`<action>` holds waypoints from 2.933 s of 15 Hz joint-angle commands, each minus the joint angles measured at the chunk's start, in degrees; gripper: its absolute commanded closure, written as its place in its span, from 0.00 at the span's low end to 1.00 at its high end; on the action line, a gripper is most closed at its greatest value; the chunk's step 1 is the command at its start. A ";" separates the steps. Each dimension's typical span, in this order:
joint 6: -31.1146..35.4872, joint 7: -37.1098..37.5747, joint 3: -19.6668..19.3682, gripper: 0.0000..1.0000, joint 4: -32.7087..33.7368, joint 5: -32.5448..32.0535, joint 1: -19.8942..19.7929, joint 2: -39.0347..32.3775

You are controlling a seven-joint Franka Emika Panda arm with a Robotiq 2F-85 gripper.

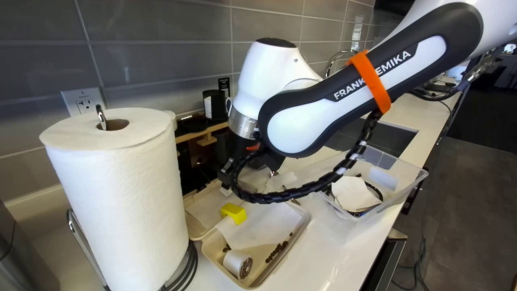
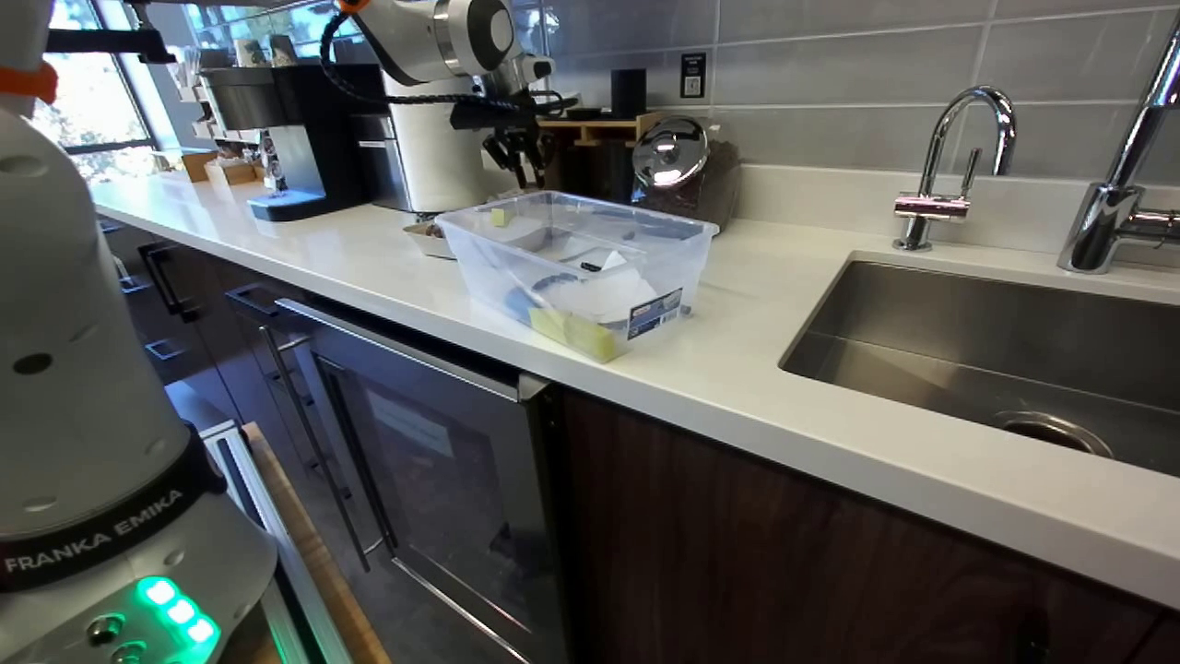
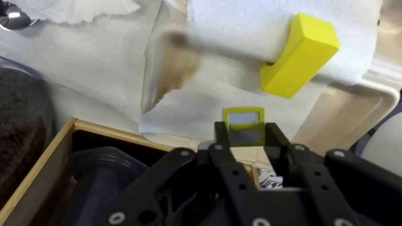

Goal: Remove the block from the basket

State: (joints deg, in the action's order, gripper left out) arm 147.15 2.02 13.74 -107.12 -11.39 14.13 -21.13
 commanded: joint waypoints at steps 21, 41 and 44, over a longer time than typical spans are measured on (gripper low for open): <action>-1.58 0.86 -5.84 0.34 1.93 -2.45 4.02 -2.89; -0.24 -0.12 -1.59 0.00 -27.80 12.78 -0.19 27.83; -4.17 0.10 -2.44 0.00 -33.01 11.72 -0.95 37.29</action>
State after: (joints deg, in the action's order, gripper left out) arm 146.81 1.84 11.55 -132.40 -0.18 14.27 4.85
